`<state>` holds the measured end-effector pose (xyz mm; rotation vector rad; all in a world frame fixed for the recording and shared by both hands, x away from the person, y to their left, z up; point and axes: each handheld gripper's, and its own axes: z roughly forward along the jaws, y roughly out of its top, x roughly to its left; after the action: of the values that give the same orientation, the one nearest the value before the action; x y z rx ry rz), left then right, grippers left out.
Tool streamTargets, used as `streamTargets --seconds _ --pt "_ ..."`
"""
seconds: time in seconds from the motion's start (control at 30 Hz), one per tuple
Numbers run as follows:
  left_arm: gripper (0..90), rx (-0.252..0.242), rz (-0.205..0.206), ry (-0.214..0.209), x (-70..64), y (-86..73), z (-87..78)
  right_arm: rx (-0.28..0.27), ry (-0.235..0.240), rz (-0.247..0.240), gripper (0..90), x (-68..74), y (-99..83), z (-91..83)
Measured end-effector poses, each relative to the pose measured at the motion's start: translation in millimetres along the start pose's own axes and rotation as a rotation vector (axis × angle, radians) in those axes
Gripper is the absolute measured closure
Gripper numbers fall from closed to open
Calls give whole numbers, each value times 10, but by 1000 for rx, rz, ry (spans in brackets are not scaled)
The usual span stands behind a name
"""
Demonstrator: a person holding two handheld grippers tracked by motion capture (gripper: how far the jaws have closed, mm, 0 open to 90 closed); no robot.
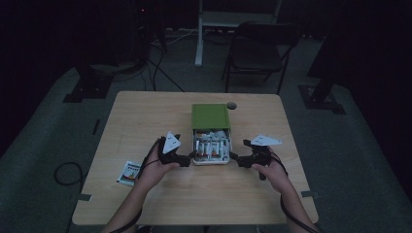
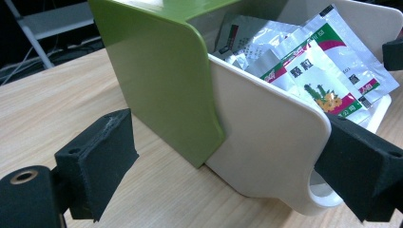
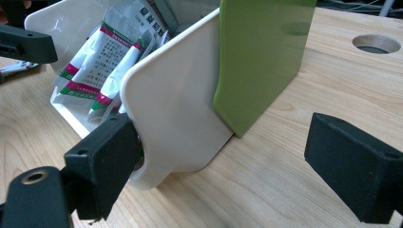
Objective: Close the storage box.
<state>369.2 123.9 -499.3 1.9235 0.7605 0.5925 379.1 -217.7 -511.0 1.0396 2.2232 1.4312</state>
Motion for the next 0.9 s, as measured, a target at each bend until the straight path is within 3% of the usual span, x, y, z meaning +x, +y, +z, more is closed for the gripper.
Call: streamTargets --seconds 0.9 --pt "98 -1 -14 14 67 80 81 -9 -35 25 109 -72 80 71"
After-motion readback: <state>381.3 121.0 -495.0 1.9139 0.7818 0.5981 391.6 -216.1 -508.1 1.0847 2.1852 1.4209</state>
